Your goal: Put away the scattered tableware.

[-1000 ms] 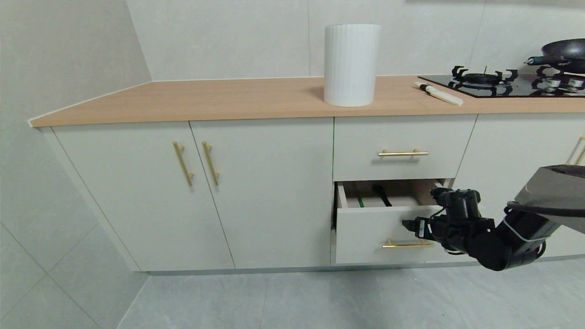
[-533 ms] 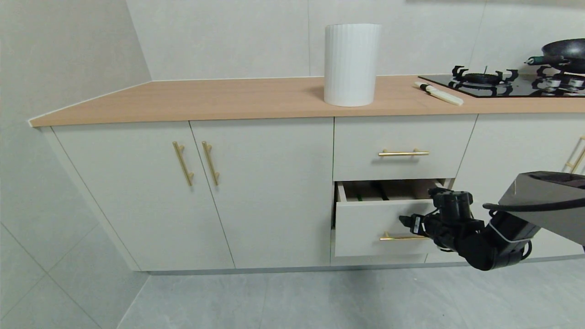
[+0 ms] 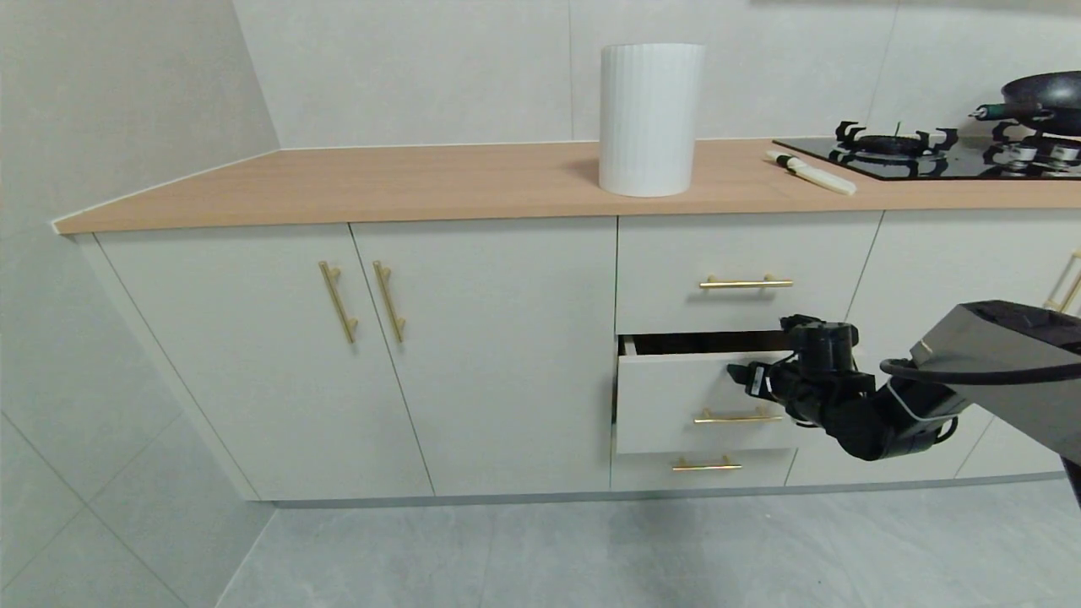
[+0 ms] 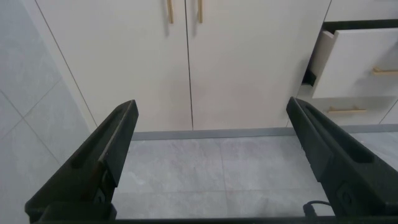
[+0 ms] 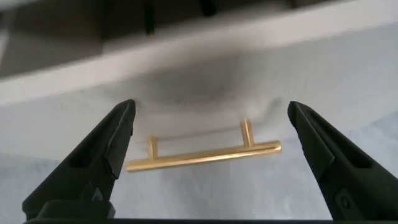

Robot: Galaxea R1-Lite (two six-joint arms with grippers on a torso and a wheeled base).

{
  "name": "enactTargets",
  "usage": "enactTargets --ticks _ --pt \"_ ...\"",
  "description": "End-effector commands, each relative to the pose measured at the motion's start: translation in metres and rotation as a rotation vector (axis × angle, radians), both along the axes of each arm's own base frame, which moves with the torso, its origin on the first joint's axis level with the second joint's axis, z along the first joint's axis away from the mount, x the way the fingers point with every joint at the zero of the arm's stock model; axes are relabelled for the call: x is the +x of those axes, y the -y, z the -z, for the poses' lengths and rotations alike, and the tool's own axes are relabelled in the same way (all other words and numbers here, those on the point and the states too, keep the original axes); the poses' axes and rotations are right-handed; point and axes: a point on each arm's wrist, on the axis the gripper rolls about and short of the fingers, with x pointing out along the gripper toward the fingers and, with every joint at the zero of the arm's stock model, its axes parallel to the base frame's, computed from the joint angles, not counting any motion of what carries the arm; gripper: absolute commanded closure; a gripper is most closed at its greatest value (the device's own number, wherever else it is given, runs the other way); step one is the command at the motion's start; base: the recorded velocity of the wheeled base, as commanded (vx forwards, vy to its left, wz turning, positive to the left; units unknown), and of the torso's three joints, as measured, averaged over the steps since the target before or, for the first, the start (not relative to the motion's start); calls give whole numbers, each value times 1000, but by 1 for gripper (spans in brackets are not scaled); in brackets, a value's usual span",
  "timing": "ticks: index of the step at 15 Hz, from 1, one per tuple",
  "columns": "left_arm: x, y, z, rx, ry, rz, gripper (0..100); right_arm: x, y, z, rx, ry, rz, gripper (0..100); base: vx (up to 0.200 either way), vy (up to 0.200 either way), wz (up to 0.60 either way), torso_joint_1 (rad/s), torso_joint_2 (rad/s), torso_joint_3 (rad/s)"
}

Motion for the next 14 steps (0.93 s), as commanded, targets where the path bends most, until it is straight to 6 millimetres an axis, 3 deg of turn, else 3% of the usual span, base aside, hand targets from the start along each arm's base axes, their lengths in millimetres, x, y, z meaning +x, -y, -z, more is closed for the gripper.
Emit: enactTargets --ticks 1,14 --pt "0 0 0 0 -2 0 0 12 -2 6 6 20 0 0 0 0 0 0 0 0" --pt "0 0 0 0 -2 -2 0 54 9 30 2 91 79 0 0 0 0 0 0 0"
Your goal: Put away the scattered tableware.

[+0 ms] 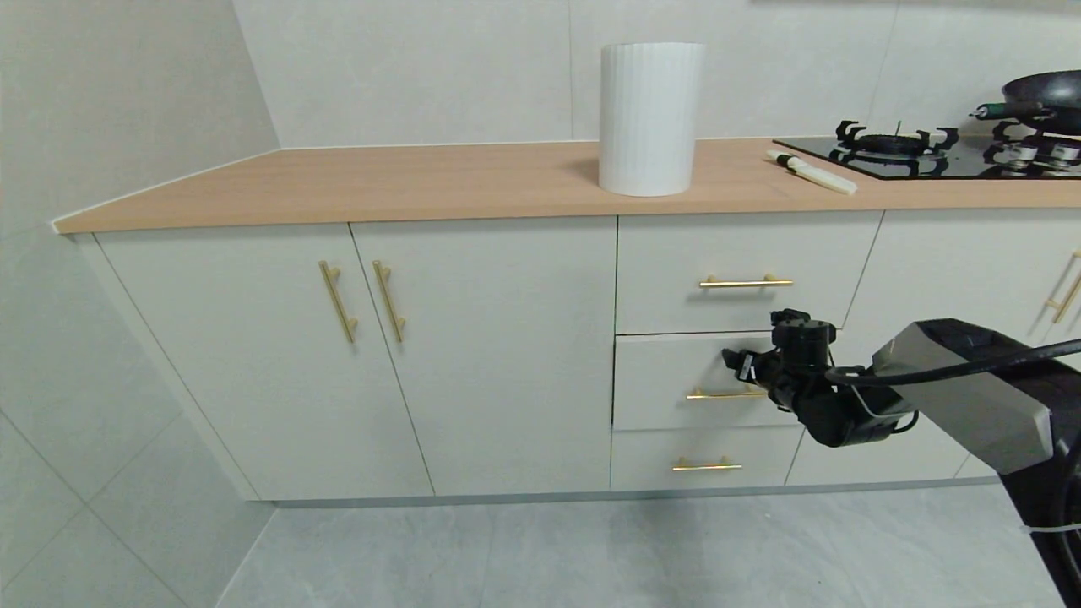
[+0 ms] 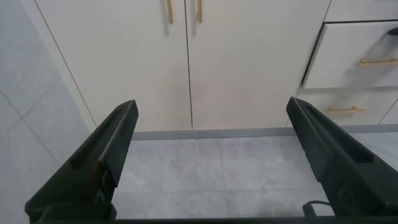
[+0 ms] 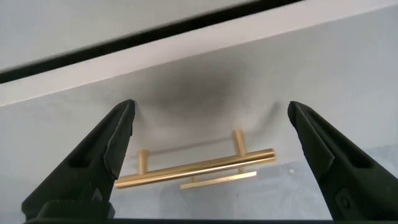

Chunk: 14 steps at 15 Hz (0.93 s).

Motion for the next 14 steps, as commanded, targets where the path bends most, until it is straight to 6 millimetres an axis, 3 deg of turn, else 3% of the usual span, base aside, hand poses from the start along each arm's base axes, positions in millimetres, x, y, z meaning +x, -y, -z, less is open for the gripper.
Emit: enactTargets --ticks 1,9,14 --pt "0 0 0 0 -2 -1 0 7 5 9 2 2 16 0 0 0 0 0 0 0" --pt "0 0 0 0 0 0 0 26 10 11 26 71 83 0 0 0 0 0 0 0" --pt "0 0 0 0 -2 -1 0 20 10 3 17 63 110 0 0 0 0 0 0 0"
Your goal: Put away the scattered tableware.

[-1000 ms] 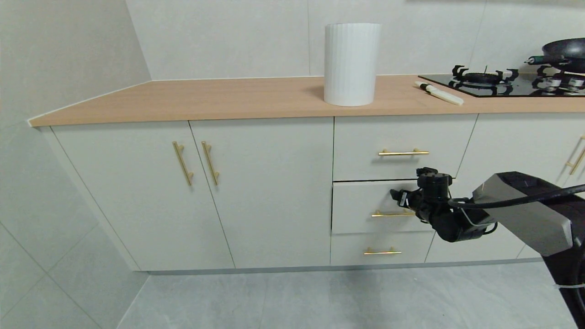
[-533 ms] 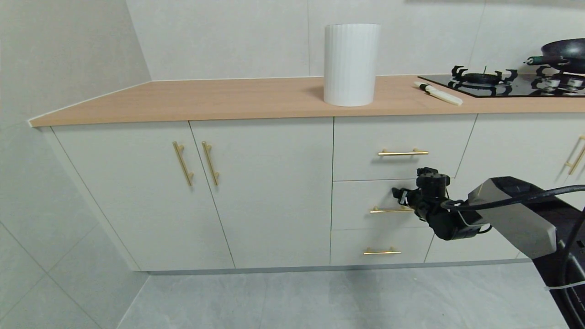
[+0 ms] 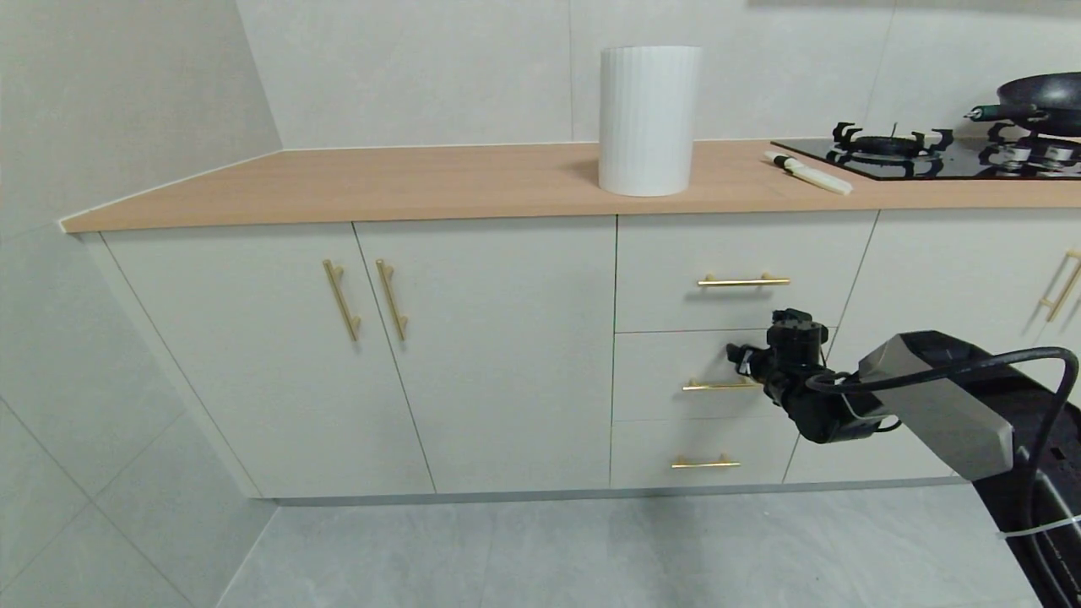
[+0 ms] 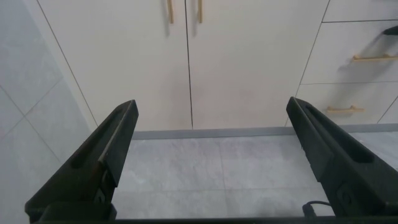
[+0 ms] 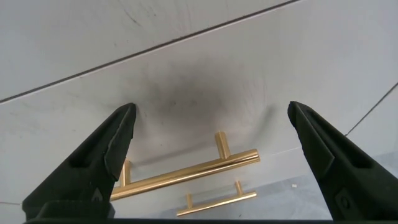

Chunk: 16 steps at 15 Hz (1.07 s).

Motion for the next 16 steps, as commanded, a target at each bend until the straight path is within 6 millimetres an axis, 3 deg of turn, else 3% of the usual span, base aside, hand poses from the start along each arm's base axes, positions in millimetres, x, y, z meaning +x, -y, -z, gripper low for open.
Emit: enactTargets --ticks 1,3,5,7,11,13,16 --pt "0 0 0 0 0 0 0 -13 -2 -12 -3 -23 -10 0 0 0 0 0 0 0" --pt "0 0 0 0 -2 0 0 -38 -2 -34 -5 -52 -18 0 0 0 0 0 0 0" --pt "0 0 0 0 -2 0 0 -76 -2 -71 -4 -40 -29 0 0 0 0 0 0 0" --pt "0 0 0 0 -2 0 0 -138 7 -116 -12 -18 -39 0 0 0 0 0 0 0" --pt "0 0 0 0 -2 0 0 -260 25 -169 -76 51 -43 0 0 0 0 0 0 0" --pt "0 0 0 0 -2 0 0 -323 35 -185 -129 120 -46 0 0 0 0 0 0 0" --pt "0 0 0 0 -2 0 0 -374 59 -188 -198 185 63 0 0 0 0 0 0 0"
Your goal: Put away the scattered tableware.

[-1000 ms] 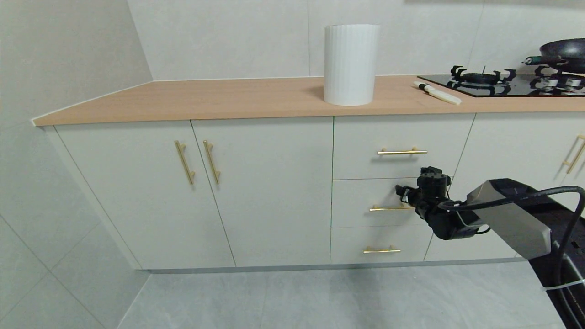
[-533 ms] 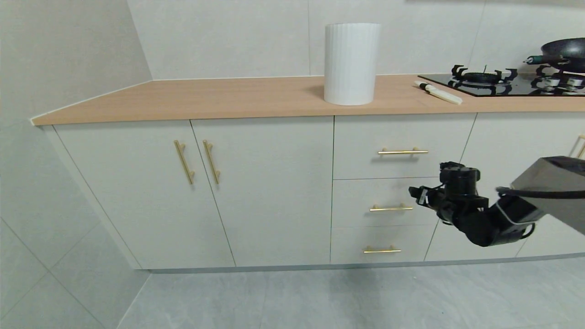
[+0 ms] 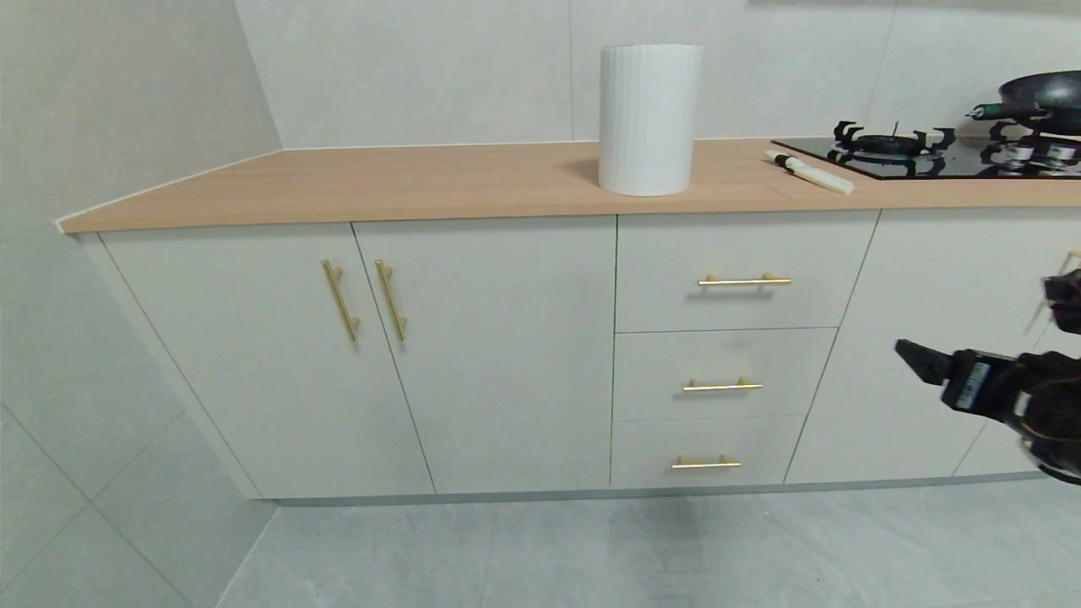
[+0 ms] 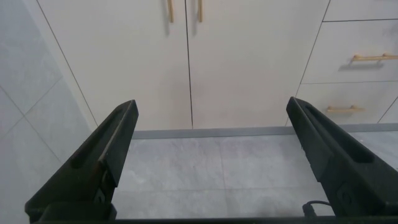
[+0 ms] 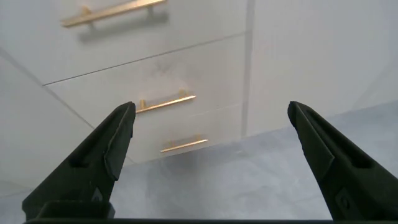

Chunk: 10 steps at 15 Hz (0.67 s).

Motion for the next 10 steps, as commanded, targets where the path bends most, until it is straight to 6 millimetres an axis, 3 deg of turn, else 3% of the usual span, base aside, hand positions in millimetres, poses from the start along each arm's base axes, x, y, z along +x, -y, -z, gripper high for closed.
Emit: enactTargets --ticks 1,3,7,10 --pt "0 0 0 0 -2 0 0 -95 24 -17 -51 191 114 0 0 0 0 0 0 0" --pt "0 0 0 0 -2 0 0 -140 22 -18 -71 230 77 0 0 0 0 0 0 0" --pt "0 0 0 0 -2 1 0 -224 15 -4 -75 161 -204 0 0 0 0 0 0 0" --pt "0 0 0 0 -2 0 0 -252 14 7 -75 193 -246 0 0 0 0 0 0 0"
